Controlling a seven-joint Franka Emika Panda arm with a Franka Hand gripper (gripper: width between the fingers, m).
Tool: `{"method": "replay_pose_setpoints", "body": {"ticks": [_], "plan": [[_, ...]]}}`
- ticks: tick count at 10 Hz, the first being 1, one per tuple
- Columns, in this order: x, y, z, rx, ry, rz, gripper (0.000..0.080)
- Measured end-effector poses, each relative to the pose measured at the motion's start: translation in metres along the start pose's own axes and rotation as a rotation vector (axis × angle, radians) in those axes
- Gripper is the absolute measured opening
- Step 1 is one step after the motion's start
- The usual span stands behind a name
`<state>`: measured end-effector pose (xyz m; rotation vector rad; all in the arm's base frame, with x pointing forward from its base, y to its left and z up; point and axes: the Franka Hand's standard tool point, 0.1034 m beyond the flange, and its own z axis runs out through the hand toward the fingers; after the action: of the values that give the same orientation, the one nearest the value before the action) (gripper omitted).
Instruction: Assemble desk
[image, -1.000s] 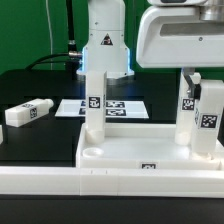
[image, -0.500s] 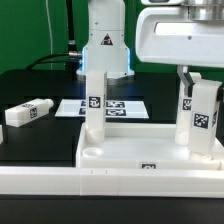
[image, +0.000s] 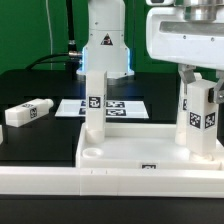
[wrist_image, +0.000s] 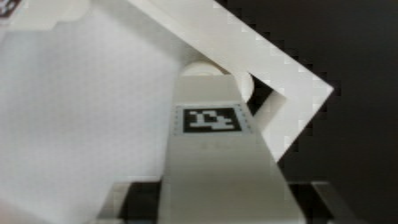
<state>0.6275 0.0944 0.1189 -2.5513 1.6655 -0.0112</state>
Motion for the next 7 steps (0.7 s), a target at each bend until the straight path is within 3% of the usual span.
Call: {"method": "replay_pose_setpoints", "body": {"ticks": [3, 4, 5, 6, 7], "plan": [[-0.0003, -0.0005, -0.0001, 0.004, 0.001, 0.147, 0.0291], [-0.0006, -0.0002, 0.0007, 0.003, 0.001, 0.137, 0.0405], [-0.0018, 0.0004, 0.0016, -0.008, 0.003, 0.097, 0.0405], [-0.0039, 0.0005, 0.0024, -0.013, 0.0, 0.082, 0.0582], [-0.0045, 0.0005, 0.0026, -0.014, -0.001, 0.01, 0.0582]]}}
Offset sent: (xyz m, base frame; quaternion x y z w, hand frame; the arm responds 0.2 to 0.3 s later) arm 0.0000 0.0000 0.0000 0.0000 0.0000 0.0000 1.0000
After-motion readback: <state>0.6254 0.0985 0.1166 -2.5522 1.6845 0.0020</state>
